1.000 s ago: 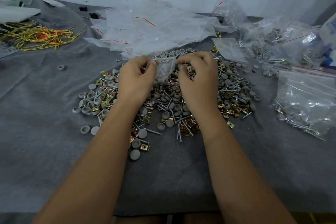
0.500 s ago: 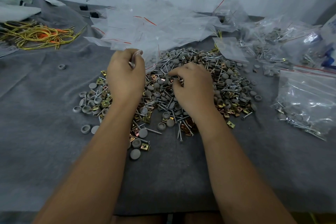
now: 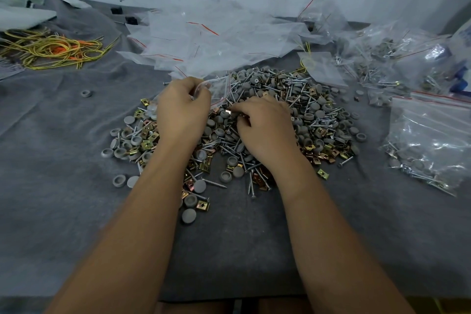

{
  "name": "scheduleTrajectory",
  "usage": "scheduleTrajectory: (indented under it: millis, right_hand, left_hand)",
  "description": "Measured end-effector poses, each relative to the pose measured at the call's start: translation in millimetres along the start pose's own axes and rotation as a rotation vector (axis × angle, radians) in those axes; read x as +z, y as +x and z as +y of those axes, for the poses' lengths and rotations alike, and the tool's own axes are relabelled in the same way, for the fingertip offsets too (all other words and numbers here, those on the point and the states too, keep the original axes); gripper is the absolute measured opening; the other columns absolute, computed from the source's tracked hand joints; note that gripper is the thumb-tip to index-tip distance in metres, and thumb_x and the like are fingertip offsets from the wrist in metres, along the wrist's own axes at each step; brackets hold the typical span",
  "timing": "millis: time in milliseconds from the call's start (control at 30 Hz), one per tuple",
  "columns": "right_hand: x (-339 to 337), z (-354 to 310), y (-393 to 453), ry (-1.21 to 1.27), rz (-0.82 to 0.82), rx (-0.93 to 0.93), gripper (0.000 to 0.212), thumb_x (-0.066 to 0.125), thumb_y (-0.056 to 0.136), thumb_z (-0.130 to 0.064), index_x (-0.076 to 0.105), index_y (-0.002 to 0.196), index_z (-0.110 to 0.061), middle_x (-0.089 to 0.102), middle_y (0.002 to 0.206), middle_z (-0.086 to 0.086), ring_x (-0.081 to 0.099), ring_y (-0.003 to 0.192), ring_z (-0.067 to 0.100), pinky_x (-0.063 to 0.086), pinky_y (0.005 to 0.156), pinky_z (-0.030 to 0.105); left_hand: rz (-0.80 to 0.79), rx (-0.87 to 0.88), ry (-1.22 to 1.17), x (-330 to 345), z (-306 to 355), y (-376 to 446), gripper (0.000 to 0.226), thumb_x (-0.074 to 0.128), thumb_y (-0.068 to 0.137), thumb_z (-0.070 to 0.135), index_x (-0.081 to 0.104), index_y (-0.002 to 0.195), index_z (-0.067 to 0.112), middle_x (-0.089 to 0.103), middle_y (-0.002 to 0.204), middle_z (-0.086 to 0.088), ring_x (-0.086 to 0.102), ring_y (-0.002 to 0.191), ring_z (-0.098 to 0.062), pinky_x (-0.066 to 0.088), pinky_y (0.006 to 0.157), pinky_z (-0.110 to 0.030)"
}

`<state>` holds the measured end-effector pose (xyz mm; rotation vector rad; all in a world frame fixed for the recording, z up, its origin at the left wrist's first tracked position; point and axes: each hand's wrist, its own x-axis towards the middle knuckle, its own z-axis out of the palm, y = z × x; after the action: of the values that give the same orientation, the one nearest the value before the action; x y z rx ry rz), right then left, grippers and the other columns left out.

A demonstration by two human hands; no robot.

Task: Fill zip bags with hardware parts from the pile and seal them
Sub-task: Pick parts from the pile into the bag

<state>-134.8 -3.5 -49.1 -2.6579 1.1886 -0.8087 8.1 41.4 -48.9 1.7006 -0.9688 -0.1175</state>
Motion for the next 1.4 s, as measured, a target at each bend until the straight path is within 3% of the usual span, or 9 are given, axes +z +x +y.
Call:
scheduleTrajectory:
  millis: [133, 300, 500, 600, 767, 967, 1067, 1200, 1400]
  right_hand:
    - [-4.5, -1.3, 1.4, 0.134, 0.124, 0.044, 0.024, 0.063, 0.089, -0.015, 0.073, 0.11, -0.02, 0.071, 0.101, -0.001, 0.057, 0.104, 0.022, 0.043, 0.095, 0.044]
    - [-5.9, -3.6, 0.6, 0.305, 0.26, 0.065, 0.012, 0.07, 0.084, -0.011, 0.075, 0.095, -0.013, 0.073, 0.087, 0.001, 0.063, 0.09, 0.024, 0.049, 0.087, 0.048]
    - [-6.2, -1.8, 1.1, 0.32, 0.366, 0.043, 0.006, 0.072, 0.082, -0.014, 0.071, 0.088, -0.015, 0.068, 0.084, -0.001, 0.059, 0.086, 0.022, 0.049, 0.08, 0.044]
    - [-5.6, -1.9, 0.5, 0.325, 0.396, 0.021, 0.008, 0.073, 0.082, -0.016, 0.07, 0.089, -0.018, 0.062, 0.091, 0.001, 0.054, 0.093, 0.021, 0.044, 0.081, 0.036]
    - [-0.7, -2.2, 0.2, 0.328, 0.38, 0.001, 0.01, 0.074, 0.08, -0.02, 0.07, 0.088, -0.02, 0.054, 0.1, 0.0, 0.048, 0.1, 0.018, 0.039, 0.084, 0.025]
    - [2.5, -0.6, 0.2, 0.287, 0.301, 0.012, 0.009, 0.075, 0.078, -0.02, 0.071, 0.086, -0.017, 0.054, 0.105, 0.002, 0.048, 0.105, 0.021, 0.045, 0.087, 0.037]
    - [2.3, -1.1, -0.2, 0.246, 0.299, -0.01, 0.008, 0.074, 0.077, -0.018, 0.074, 0.085, -0.016, 0.056, 0.105, 0.003, 0.049, 0.102, 0.023, 0.047, 0.084, 0.041]
    - [2.3, -1.5, -0.3, 0.193, 0.266, -0.029, 0.013, 0.071, 0.078, -0.019, 0.075, 0.09, -0.019, 0.056, 0.107, 0.002, 0.048, 0.104, 0.024, 0.046, 0.084, 0.04]
    - [1.9, -1.6, 0.8, 0.181, 0.274, -0.036, 0.013, 0.074, 0.076, -0.015, 0.075, 0.088, -0.019, 0.058, 0.107, 0.003, 0.05, 0.103, 0.025, 0.046, 0.082, 0.04]
  left_hand:
    - [-0.021, -0.002, 0.016, -0.1, -0.8, -0.2, 0.015, 0.054, 0.09, 0.031, 0.066, 0.081, 0.028, 0.058, 0.06, 0.003, 0.044, 0.047, -0.002, 0.035, 0.053, -0.027]
    - [-0.049, -0.007, -0.015, -0.5, 0.5, -0.4, 0.015, 0.053, 0.086, 0.032, 0.068, 0.087, 0.029, 0.056, 0.06, 0.009, 0.043, 0.044, 0.0, 0.033, 0.049, -0.024]
    - [-0.115, 0.024, -0.066, -0.4, 4.1, -3.7, 0.016, 0.054, 0.087, 0.033, 0.069, 0.088, 0.027, 0.052, 0.05, 0.018, 0.042, 0.042, 0.001, 0.034, 0.044, -0.019]
    - [-0.159, 0.066, -0.067, 0.1, 4.1, -5.0, 0.017, 0.054, 0.089, 0.031, 0.069, 0.084, 0.022, 0.048, 0.049, 0.012, 0.038, 0.044, -0.003, 0.033, 0.047, -0.023]
    - [-0.223, 0.134, -0.062, 0.6, 6.9, -6.2, 0.018, 0.055, 0.089, 0.026, 0.071, 0.083, 0.02, 0.049, 0.054, 0.009, 0.043, 0.051, -0.003, 0.034, 0.053, -0.025]
    - [-0.23, 0.192, -0.042, 1.2, 8.2, -7.1, 0.021, 0.056, 0.09, 0.027, 0.075, 0.088, 0.018, 0.066, 0.08, -0.002, 0.06, 0.074, -0.018, 0.052, 0.069, -0.042]
    - [-0.222, 0.201, -0.075, 0.6, 10.9, -8.0, 0.021, 0.056, 0.088, 0.031, 0.075, 0.09, 0.023, 0.068, 0.09, 0.0, 0.061, 0.085, -0.013, 0.051, 0.079, -0.037]
    - [-0.225, 0.219, -0.15, -0.9, 16.1, -10.6, 0.014, 0.056, 0.085, 0.032, 0.069, 0.086, 0.037, 0.067, 0.086, 0.004, 0.055, 0.077, 0.004, 0.046, 0.073, -0.025]
    - [-0.196, 0.195, -0.149, -1.6, 17.5, -11.8, 0.016, 0.058, 0.09, 0.024, 0.074, 0.091, 0.025, 0.07, 0.092, 0.0, 0.058, 0.08, -0.004, 0.046, 0.073, -0.025]
